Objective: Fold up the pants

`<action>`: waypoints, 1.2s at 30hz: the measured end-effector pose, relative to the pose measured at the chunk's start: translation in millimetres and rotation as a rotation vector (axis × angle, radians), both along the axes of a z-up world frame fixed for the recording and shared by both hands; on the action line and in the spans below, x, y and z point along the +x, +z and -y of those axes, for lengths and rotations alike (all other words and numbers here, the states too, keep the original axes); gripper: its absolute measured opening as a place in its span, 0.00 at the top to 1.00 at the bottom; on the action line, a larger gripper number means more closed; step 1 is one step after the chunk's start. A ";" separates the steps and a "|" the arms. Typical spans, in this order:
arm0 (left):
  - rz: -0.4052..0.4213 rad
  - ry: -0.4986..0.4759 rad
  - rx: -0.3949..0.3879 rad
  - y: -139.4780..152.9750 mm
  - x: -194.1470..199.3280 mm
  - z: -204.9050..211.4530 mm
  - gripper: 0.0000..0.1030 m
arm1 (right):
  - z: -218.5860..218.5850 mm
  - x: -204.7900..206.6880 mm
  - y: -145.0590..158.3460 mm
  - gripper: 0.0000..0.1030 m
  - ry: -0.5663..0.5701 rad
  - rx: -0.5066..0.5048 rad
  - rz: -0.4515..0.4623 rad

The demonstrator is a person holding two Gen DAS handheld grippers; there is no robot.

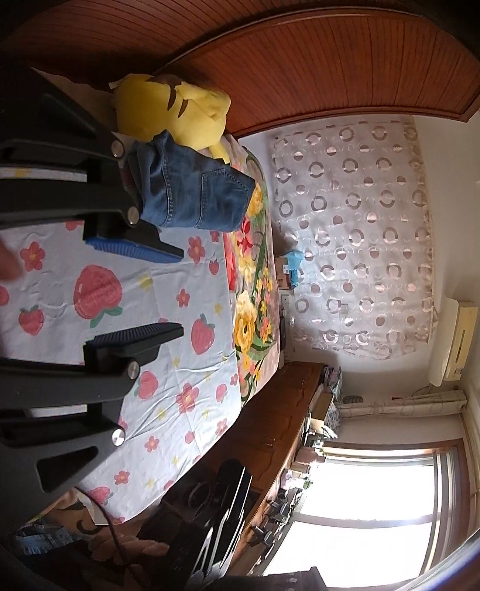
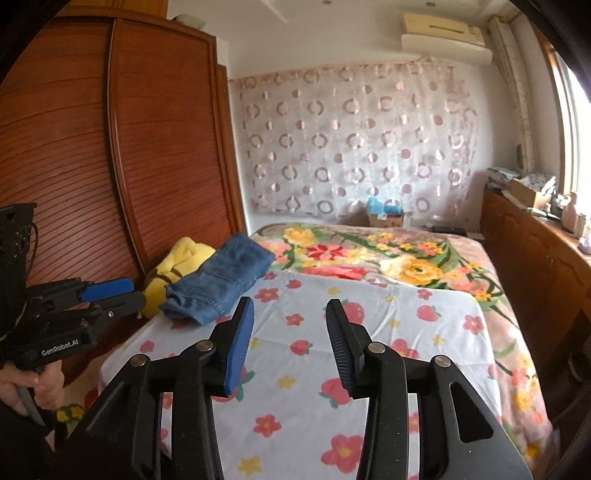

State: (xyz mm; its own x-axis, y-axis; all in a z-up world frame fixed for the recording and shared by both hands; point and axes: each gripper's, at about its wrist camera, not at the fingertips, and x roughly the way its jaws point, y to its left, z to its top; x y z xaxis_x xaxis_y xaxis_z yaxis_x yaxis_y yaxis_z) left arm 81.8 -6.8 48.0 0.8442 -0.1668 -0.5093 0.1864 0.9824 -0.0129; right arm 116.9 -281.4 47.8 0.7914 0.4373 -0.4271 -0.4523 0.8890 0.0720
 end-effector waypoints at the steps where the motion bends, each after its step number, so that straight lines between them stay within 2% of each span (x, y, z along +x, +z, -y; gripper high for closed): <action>1: 0.005 0.001 -0.004 1.0 -3.2 0.9 0.69 | 3.3 -4.8 1.1 0.60 -0.009 0.003 0.005; 4: 0.015 -0.014 -0.030 4.8 -12.7 6.3 0.69 | 11.5 -18.6 5.0 0.56 -0.050 -0.013 0.031; 6: 0.022 -0.015 -0.031 7.5 -17.0 10.1 0.68 | 16.1 -26.7 8.9 0.50 -0.071 -0.017 0.050; 8: 0.031 -0.015 -0.030 10.2 -21.2 14.1 0.68 | 21.3 -32.9 12.4 0.38 -0.084 -0.017 0.060; 10: 0.037 -0.018 -0.035 12.6 -23.9 17.1 0.66 | 26.7 -39.3 15.4 0.30 -0.110 -0.018 0.075; 14: 0.055 -0.005 -0.036 17.4 -27.2 19.3 0.64 | 37.0 -47.2 20.3 0.24 -0.156 -0.016 0.092; 25: 0.067 0.036 -0.035 19.3 -34.5 18.3 0.64 | 50.6 -60.1 23.0 0.21 -0.225 -0.024 0.111; 36: 0.068 0.051 -0.031 16.7 -34.1 16.8 0.63 | 54.3 -57.3 21.8 0.21 -0.241 -0.025 0.105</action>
State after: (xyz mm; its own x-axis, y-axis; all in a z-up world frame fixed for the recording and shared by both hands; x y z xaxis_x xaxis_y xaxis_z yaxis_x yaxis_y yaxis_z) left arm 47.7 -23.5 64.7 0.8846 -0.1375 -0.4455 0.1375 0.9900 -0.0327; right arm 59.6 -335.6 69.6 0.9119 0.2209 -0.3459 -0.2309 0.9729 0.0125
